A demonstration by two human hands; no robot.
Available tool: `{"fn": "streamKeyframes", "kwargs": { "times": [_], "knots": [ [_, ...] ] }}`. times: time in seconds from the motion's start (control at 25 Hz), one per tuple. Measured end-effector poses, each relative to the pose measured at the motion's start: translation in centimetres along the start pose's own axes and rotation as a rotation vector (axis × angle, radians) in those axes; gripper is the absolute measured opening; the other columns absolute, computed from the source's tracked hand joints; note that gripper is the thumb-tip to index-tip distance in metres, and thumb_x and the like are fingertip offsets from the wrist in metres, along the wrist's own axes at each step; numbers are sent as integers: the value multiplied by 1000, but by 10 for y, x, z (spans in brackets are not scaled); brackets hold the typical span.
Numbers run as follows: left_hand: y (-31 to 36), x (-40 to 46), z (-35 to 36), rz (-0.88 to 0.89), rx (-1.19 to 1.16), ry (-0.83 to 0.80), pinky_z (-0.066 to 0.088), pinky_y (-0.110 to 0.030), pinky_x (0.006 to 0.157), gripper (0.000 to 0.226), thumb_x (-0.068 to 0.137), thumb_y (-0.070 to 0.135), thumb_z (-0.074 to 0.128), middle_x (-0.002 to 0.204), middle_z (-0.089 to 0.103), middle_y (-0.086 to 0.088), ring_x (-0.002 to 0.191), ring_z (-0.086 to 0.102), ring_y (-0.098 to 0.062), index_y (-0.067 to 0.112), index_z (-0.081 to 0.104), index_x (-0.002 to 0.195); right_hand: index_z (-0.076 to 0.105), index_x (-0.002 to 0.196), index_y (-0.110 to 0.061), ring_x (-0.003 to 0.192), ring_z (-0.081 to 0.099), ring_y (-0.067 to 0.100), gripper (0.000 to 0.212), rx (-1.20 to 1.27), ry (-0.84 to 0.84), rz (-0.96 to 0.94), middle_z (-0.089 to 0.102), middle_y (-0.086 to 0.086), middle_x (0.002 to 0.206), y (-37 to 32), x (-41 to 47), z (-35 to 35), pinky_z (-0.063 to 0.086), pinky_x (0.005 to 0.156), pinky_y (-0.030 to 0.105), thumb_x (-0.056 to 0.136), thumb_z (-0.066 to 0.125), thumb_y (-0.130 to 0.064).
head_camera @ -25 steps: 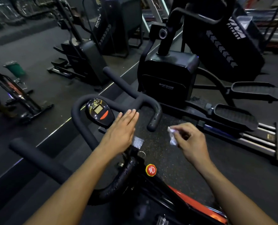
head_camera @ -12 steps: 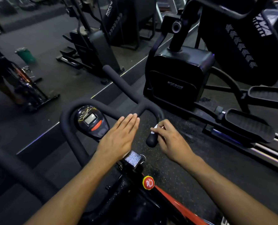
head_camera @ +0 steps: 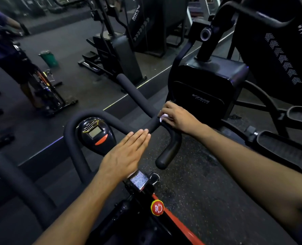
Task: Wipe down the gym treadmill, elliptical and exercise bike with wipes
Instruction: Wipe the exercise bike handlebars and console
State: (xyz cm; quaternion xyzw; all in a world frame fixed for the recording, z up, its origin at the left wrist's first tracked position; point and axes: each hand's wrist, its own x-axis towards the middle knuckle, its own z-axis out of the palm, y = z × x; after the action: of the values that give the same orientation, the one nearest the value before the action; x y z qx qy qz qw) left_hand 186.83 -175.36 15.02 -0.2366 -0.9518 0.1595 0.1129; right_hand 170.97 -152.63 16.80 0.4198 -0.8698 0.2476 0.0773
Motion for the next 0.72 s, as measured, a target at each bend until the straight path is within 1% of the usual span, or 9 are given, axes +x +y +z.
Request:
{"fn": "streamKeyframes", "kwargs": {
  "times": [0.12, 0.24, 0.32, 0.4, 0.48, 0.52, 0.56, 0.64, 0.72],
  "knots": [
    [0, 1, 1, -6, 12, -16, 16, -42, 125, 72, 90, 15, 38, 167, 23, -13, 155, 21, -24, 5, 23, 160, 73, 109, -20, 81, 53, 12, 16, -8, -5, 26, 46, -6, 95, 5, -13, -4, 52, 76, 38, 95, 67, -23],
    [0, 0, 1, -13, 8, -19, 17, -42, 125, 71, 90, 15, 32, 167, 23, -13, 155, 21, -24, 5, 24, 160, 74, 111, -18, 80, 51, 11, 19, 17, -24, 94, 45, -5, 93, -3, -52, -7, 53, 74, 40, 94, 68, -19],
    [1, 1, 0, -13, 8, -9, 18, -42, 125, 70, 90, 16, 31, 167, 22, -13, 155, 21, -24, 5, 24, 159, 73, 115, -18, 84, 54, 11, 21, 55, -46, 146, 45, -7, 97, -29, -75, -4, 55, 80, 38, 95, 65, -21],
    [1, 1, -1, -13, 11, -9, 21, -43, 125, 71, 89, 16, 29, 167, 23, -13, 155, 22, -25, 4, 26, 159, 70, 119, -19, 90, 59, 14, 24, 82, -90, 164, 48, -6, 104, -71, -90, 5, 55, 85, 35, 98, 60, -24],
    [2, 1, -1, -28, 27, -4, 21, -42, 125, 72, 88, 16, 30, 167, 23, -13, 154, 23, -25, 4, 27, 159, 68, 120, -18, 90, 58, 14, 24, 109, -108, 130, 47, -4, 107, -109, -99, 13, 54, 85, 32, 101, 54, -25],
    [3, 1, -1, -36, 34, 0, 20, -42, 124, 71, 88, 16, 31, 166, 24, -14, 154, 24, -25, 3, 27, 158, 67, 119, -17, 90, 57, 13, 24, 128, -96, 117, 47, -4, 107, -116, -102, 14, 53, 84, 30, 102, 52, -24],
    [3, 2, 0, -42, 37, 5, 19, -42, 124, 71, 88, 14, 32, 166, 25, -14, 154, 24, -25, 3, 28, 158, 67, 119, -17, 91, 57, 13, 24, 146, -84, 117, 47, -4, 107, -115, -104, 13, 52, 83, 29, 102, 52, -24],
    [3, 1, 1, -39, 49, 10, 19, -43, 124, 70, 88, 13, 32, 166, 25, -14, 154, 25, -25, 3, 29, 158, 67, 120, -19, 92, 59, 14, 23, 137, -54, 127, 48, -4, 108, -90, -103, 12, 52, 83, 29, 100, 55, -22],
    [3, 1, 2, -35, 59, 14, 19, -43, 124, 70, 89, 13, 31, 166, 24, -14, 154, 24, -25, 3, 29, 158, 69, 116, -18, 91, 61, 17, 23, 101, -24, 162, 49, -3, 106, -52, -93, 9, 55, 83, 34, 98, 56, -25]
  ]
}}
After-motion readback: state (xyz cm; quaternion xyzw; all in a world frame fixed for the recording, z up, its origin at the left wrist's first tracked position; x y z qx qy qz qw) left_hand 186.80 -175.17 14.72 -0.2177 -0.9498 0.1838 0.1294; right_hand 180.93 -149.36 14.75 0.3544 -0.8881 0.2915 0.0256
